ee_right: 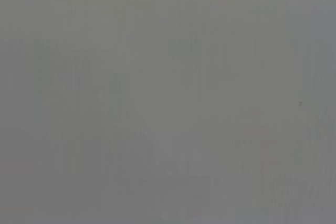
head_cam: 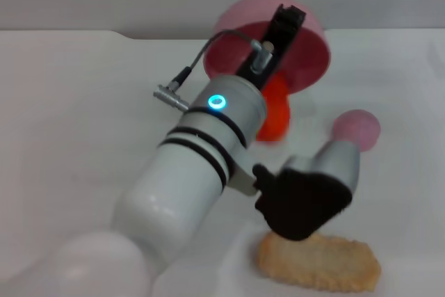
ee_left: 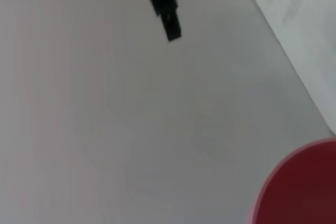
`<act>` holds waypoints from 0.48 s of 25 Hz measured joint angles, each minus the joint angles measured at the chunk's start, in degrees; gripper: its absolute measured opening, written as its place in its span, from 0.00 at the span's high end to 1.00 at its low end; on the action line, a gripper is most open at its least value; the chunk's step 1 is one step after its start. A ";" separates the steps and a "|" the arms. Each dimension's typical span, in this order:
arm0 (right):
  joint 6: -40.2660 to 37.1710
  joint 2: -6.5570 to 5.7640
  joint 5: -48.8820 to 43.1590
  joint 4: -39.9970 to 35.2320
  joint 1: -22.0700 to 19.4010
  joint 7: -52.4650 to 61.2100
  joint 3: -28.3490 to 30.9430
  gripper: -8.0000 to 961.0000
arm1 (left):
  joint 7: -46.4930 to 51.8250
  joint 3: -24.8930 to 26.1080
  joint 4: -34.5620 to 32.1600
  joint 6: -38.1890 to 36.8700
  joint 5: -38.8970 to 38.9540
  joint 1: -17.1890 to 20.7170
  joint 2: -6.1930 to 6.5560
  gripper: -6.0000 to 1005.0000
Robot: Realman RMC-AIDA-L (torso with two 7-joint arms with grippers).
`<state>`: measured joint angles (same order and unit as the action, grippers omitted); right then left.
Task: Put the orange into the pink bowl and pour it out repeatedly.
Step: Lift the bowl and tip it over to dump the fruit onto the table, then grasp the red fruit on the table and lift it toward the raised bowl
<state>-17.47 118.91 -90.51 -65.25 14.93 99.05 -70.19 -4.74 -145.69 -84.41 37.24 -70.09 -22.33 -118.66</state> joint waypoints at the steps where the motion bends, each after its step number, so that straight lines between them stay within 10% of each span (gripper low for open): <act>1: -0.06 0.00 0.00 -0.02 0.03 0.00 0.08 0.37 | 2.02 -1.52 1.27 -0.21 -4.68 0.59 0.00 0.95; 12: -3.59 -0.07 0.03 0.17 0.56 3.93 -1.06 0.37 | 24.31 4.54 -4.98 2.16 4.22 -0.58 -0.35 0.95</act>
<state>-21.06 118.84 -90.48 -65.09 15.49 102.98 -71.25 19.57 -141.16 -89.39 39.40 -65.87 -22.90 -119.01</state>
